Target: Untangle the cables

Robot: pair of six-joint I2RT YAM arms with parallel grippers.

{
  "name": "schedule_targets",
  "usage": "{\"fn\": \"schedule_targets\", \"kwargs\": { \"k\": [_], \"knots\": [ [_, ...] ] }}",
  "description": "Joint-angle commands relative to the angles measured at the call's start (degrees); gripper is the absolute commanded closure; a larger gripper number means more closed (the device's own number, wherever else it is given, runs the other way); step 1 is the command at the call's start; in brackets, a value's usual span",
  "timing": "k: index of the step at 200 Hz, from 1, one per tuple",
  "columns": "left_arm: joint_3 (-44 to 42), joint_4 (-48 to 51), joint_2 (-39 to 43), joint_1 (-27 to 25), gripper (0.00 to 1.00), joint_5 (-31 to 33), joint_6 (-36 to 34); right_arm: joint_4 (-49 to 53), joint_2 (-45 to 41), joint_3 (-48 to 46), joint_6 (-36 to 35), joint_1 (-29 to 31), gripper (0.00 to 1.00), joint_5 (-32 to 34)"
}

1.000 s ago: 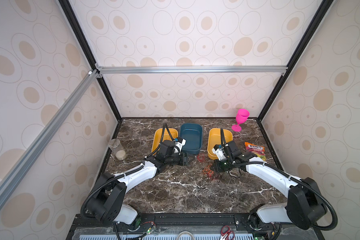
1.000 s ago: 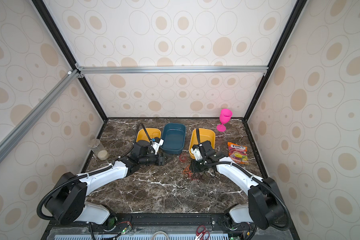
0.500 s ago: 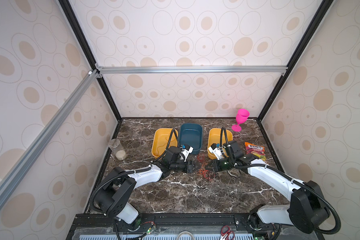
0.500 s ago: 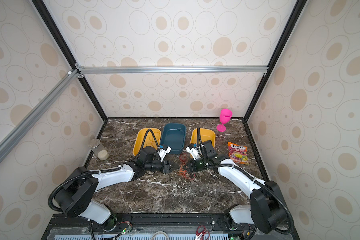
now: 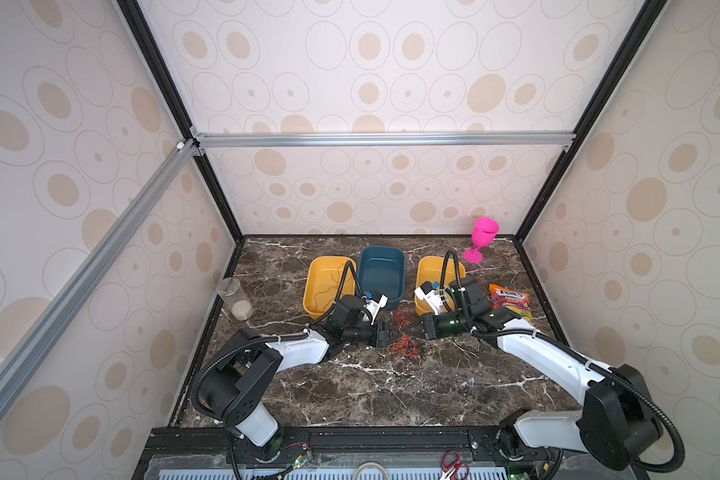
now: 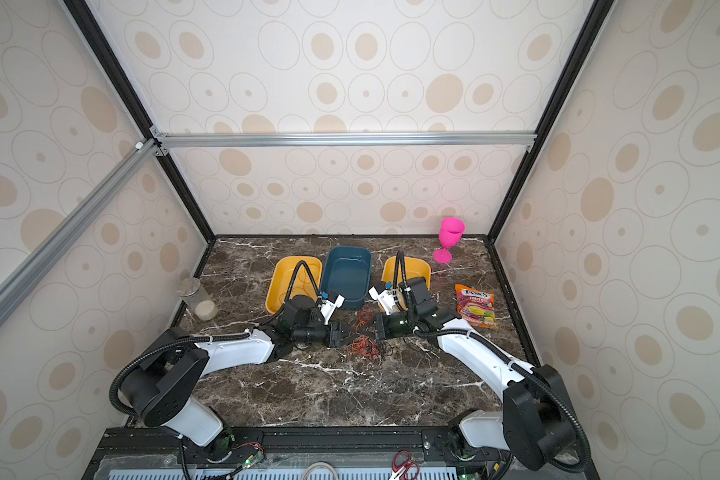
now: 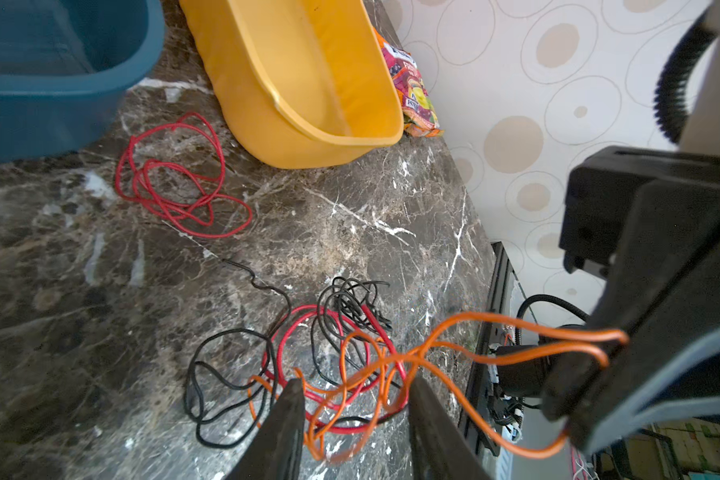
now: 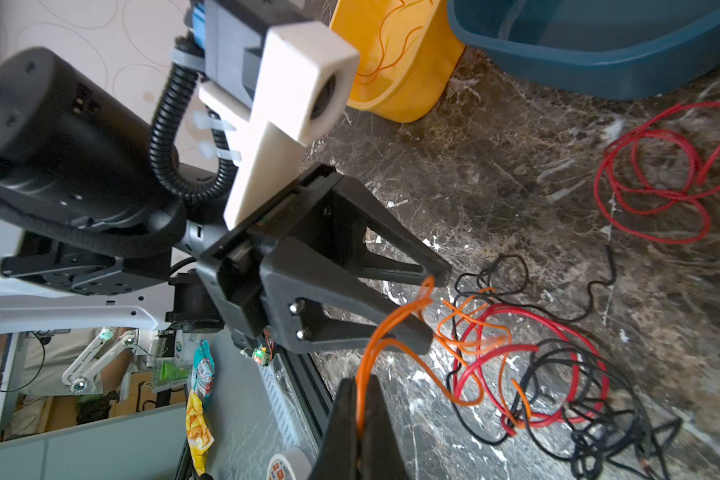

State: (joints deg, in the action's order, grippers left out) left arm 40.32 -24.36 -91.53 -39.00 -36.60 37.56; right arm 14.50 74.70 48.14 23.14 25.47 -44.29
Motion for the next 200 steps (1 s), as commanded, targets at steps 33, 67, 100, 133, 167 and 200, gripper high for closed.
{"fn": "schedule_targets", "kwargs": {
  "k": [33,67,100,133,167,200],
  "knots": [
    [-2.31,-0.99,-0.23,-0.42,0.61,3.82,0.67,-4.52,-2.12,-1.29,2.74,-2.68,1.0,-4.43],
    [-1.48,1.67,0.18,-0.28,0.7,7.16,0.75,-4.11,-1.62,-1.73,2.29,-3.39,1.0,-4.62],
    [-2.25,-1.81,1.96,-0.14,0.69,4.27,1.61,-3.6,-0.57,-1.89,1.82,-3.34,1.0,-4.59],
    [-2.26,-2.52,3.08,-0.19,0.63,0.87,0.76,-3.69,-0.1,-1.41,1.91,-3.37,1.0,-4.86],
    [-2.24,-1.51,3.57,-0.19,0.61,-1.5,-0.06,-2.91,-0.32,-1.05,1.64,-3.39,1.0,-4.84],
    [-3.28,-2.28,5.36,0.62,0.56,0.47,0.41,-2.65,-0.28,-0.68,1.56,-3.36,1.0,-4.92]
  ]
}}
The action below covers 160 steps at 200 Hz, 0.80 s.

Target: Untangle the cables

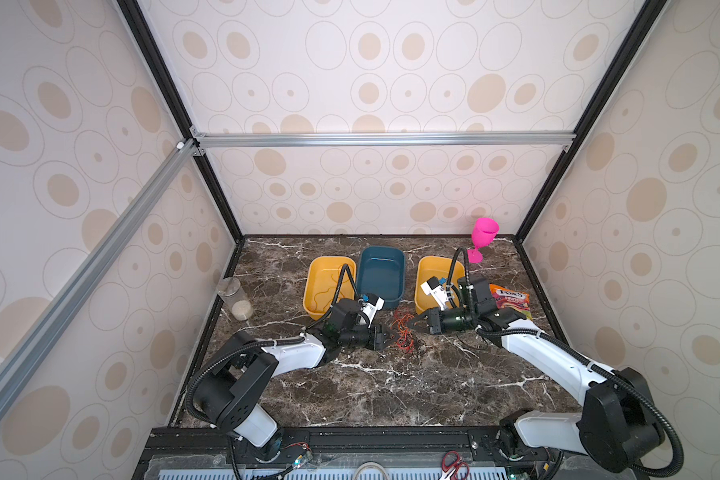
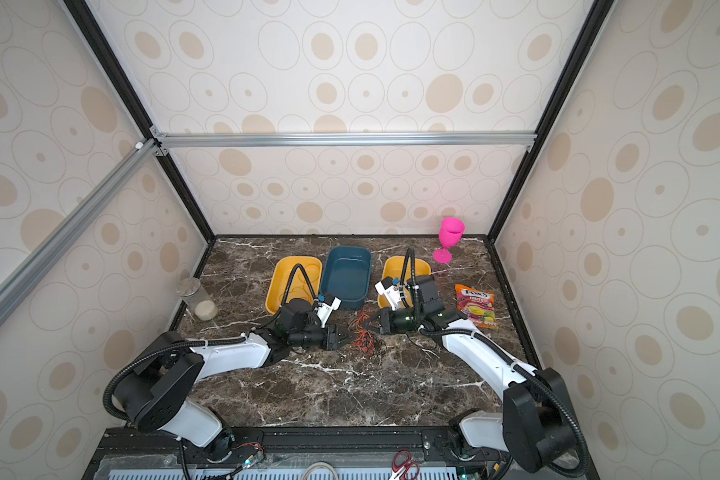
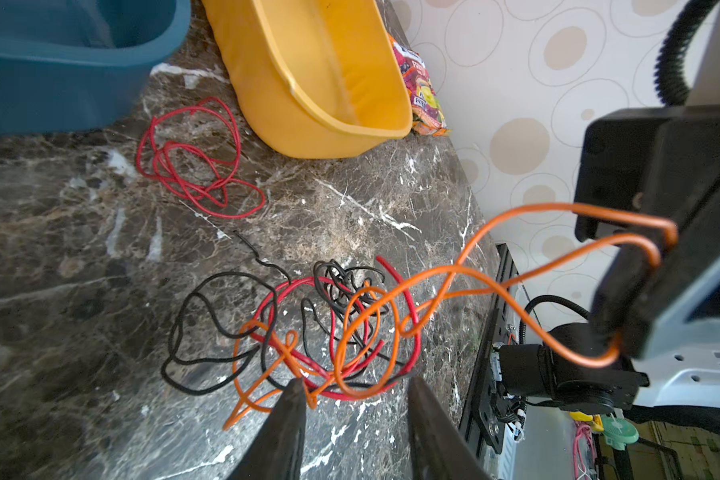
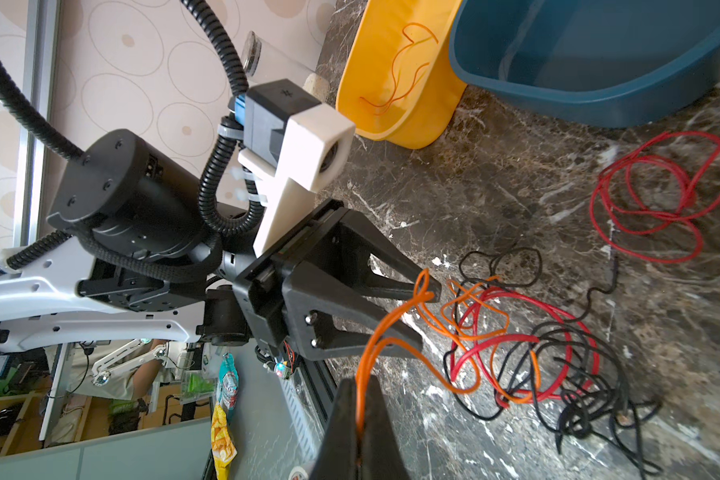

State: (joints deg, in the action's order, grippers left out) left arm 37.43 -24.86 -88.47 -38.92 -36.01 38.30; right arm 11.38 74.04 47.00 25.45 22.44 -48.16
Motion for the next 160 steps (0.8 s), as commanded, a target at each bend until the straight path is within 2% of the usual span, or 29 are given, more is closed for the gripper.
{"fn": "schedule_targets", "kwargs": {
  "k": [1,40,94,106,128,144,160],
  "knots": [
    [-0.32,-1.91,2.27,0.61,0.56,-0.08,-0.24,0.44,0.39,0.5,-0.76,-0.3,1.0,-1.1],
    [1.39,-5.97,-0.99,1.39,0.65,-0.35,3.65,-0.93,0.73,0.23,0.69,-0.33,1.0,-1.68],
    [3.13,-4.83,-3.19,1.43,0.73,1.42,2.89,-1.08,1.01,0.22,0.94,-0.31,1.0,-2.29],
    [3.65,-5.46,-3.44,1.39,0.78,1.66,3.26,-0.21,1.11,0.33,0.33,-0.3,1.0,-1.96],
    [4.96,-3.37,-3.34,1.61,0.95,3.24,3.47,2.3,1.28,0.6,-1.18,-0.3,1.0,-0.25],
    [5.85,-0.53,-2.48,1.74,1.0,4.67,2.72,5.03,1.42,0.8,-2.16,-0.37,1.0,2.87],
    [6.19,2.07,-1.05,1.9,1.0,6.11,1.67,8.03,1.93,1.41,-3.39,-0.32,1.0,6.1]
  ]
}}
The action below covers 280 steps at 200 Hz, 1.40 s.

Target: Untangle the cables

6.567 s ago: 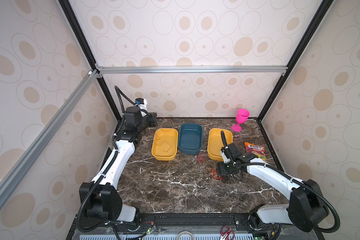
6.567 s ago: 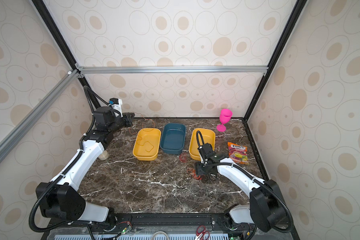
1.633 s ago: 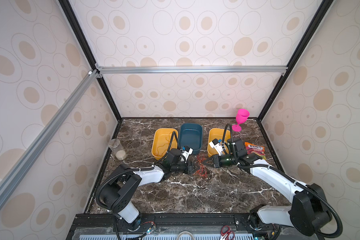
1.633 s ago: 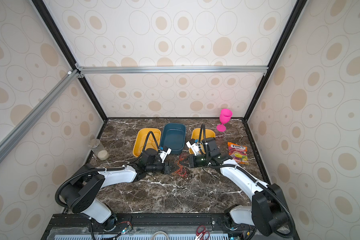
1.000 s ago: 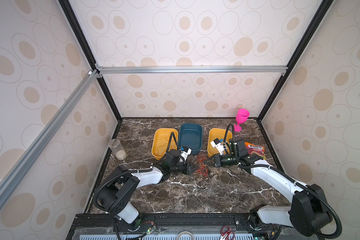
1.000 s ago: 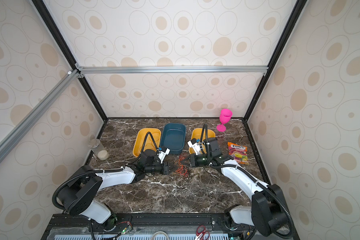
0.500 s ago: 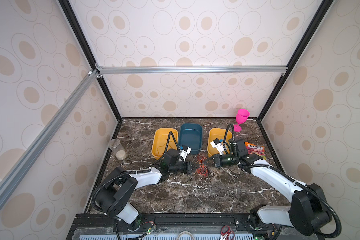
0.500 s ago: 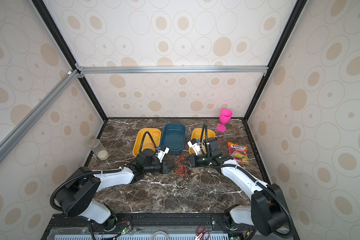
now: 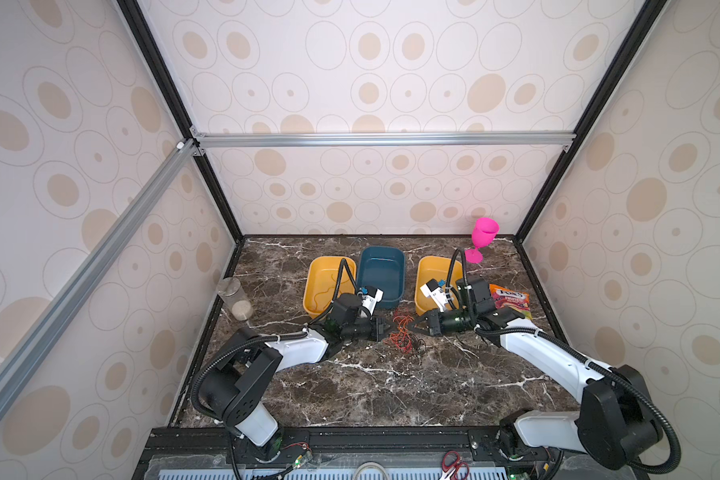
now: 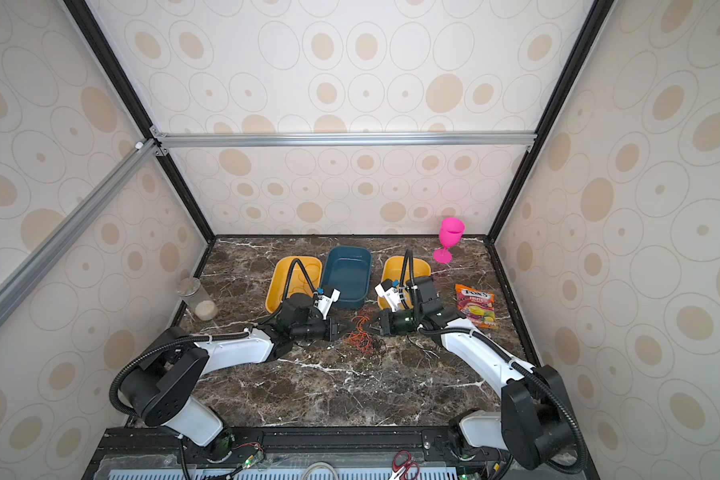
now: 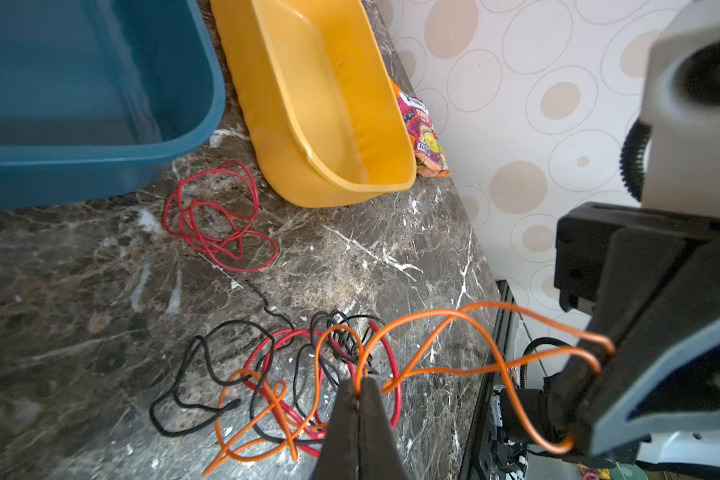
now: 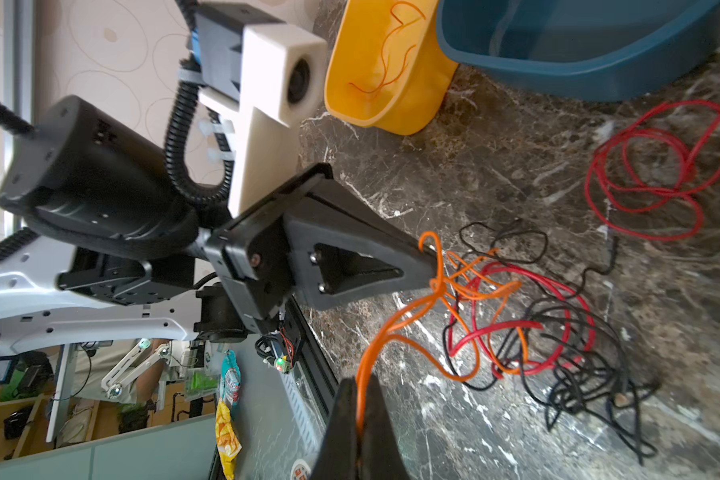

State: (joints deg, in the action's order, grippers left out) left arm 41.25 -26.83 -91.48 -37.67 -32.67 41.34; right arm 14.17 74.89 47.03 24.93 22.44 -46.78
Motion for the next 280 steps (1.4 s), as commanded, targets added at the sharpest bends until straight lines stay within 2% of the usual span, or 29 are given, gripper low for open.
{"fn": "schedule_targets", "kwargs": {
  "k": [1,56,96,126,134,145,165,197,215,250,280],
  "knots": [
    [2.35,4.19,2.12,0.66,1.0,2.86,-1.4,5.41,1.15,1.44,-2.95,-0.3,1.0,4.97],
    [1.15,8.06,8.77,1.49,1.0,7.4,-2.44,14.41,4.72,3.31,-4.28,-0.32,1.0,20.25],
    [1.28,11.9,12.3,1.88,1.0,9.74,-3.68,18.16,6.14,3.72,-4.45,-0.31,0.99,27.34],
    [1.62,14.29,14.85,2.35,1.0,10.49,-4.33,18.15,5.98,3.86,-5.61,-0.3,0.91,25.68],
    [1.99,14.93,15.24,2.37,1.0,10.36,-4.51,17.85,5.59,3.86,-5.92,-0.37,0.79,24.5],
    [2.45,15.55,15.85,2.38,1.0,10.01,-4.6,17.0,4.78,3.59,-6.07,-0.32,0.68,23.13],
    [2.71,16.01,17.02,2.35,1.0,9.6,-4.43,15.45,3.44,3.28,-6.26,-0.29,0.58,21.18],
    [2.51,18.17,16.37,2.41,1.0,8.19,-5.57,14.8,3.13,3.58,-5.68,-0.16,0.55,19.91],
    [1.99,18.94,14.9,2.42,0.92,8.06,-5.58,14.88,3.48,4.2,-5.27,-0.07,0.55,19.63],
    [-0.82,13.81,12.19,2.35,0.86,6.07,-3.75,15.94,4.63,7.36,-6.02,2.68,0.56,23.42],
    [-1.16,11.67,7.95,2.32,0.83,3.64,-3.33,14.71,8.52,9.92,-4.99,5.26,0.6,23.61]
  ]
}}
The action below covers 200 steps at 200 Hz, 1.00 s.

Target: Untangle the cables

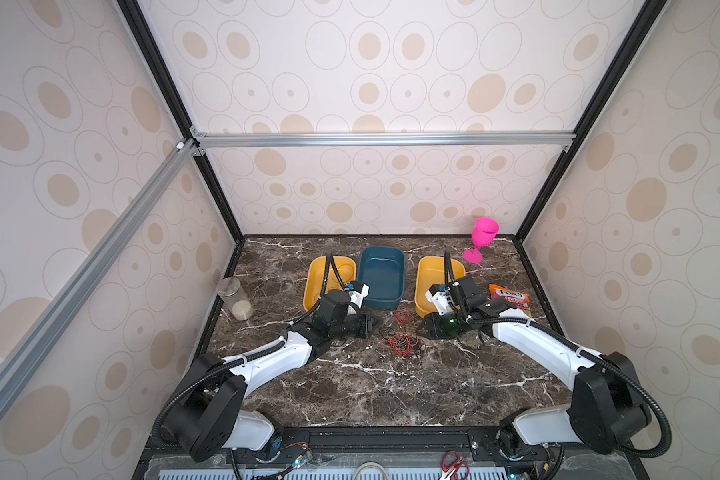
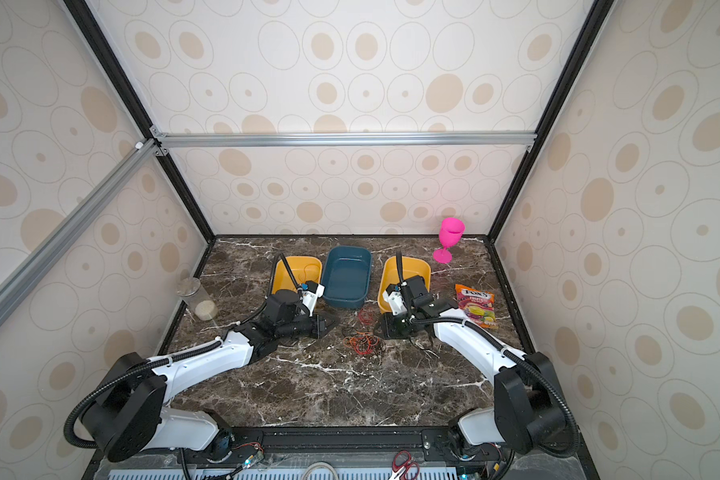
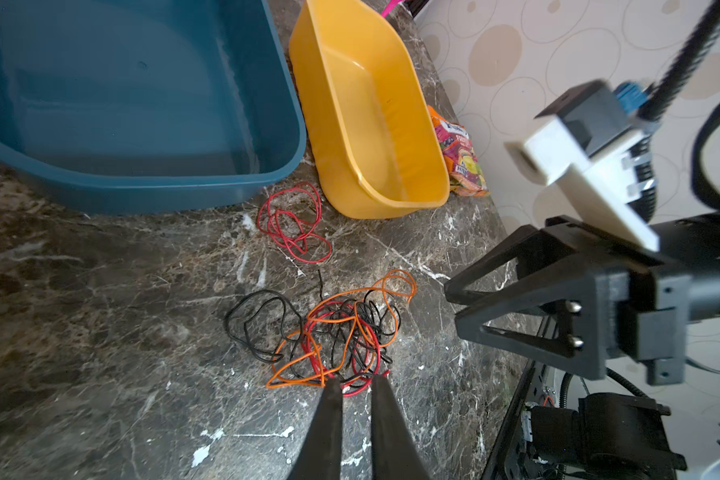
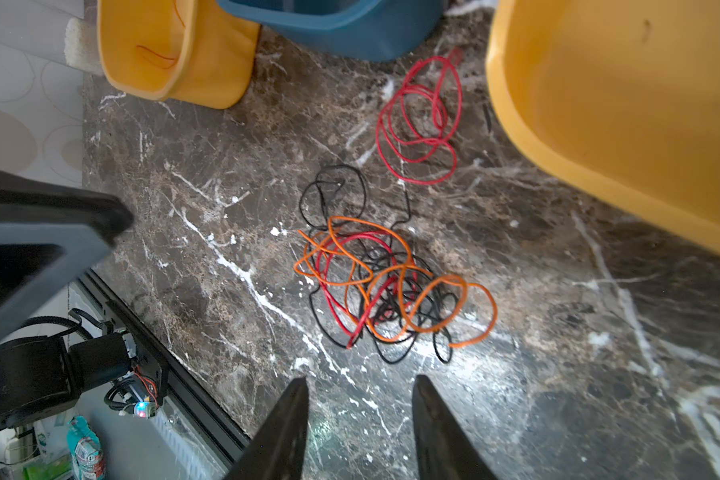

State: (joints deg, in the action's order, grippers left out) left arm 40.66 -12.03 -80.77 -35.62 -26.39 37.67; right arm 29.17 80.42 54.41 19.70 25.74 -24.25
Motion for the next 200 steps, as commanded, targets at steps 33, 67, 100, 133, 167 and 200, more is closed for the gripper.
{"fn": "schedule_targets", "kwargs": {
  "k": [33,67,100,133,167,200],
  "knots": [
    [-1.22,-5.81,-5.7,0.28,0.76,-4.09,0.83,-0.3,9.38,6.48,-0.36,5.71,0.57,3.38],
    [-1.45,-4.41,-7.64,0.36,0.68,-3.71,-0.03,0.6,15.38,10.56,-0.53,8.23,0.56,5.55],
    [-3.15,-2.25,-7.73,1.15,0.67,-2.05,0.74,-0.3,18.01,11.15,0.73,10.38,0.61,4.58],
    [-5.37,-2.51,-7.16,2.13,0.67,-1.56,2.2,-2.68,20.62,10.67,3.26,11.52,0.63,3.65],
    [-7.18,-2.89,-4.98,2.94,0.67,-1.17,2.42,-3.46,22.79,11.66,4.26,12.58,0.65,4.63],
    [-8.2,-3.39,-3.84,3.36,0.67,-1.22,2.53,-4.01,21.57,11.5,3.61,13.5,0.9,7.04]
  ]
}}
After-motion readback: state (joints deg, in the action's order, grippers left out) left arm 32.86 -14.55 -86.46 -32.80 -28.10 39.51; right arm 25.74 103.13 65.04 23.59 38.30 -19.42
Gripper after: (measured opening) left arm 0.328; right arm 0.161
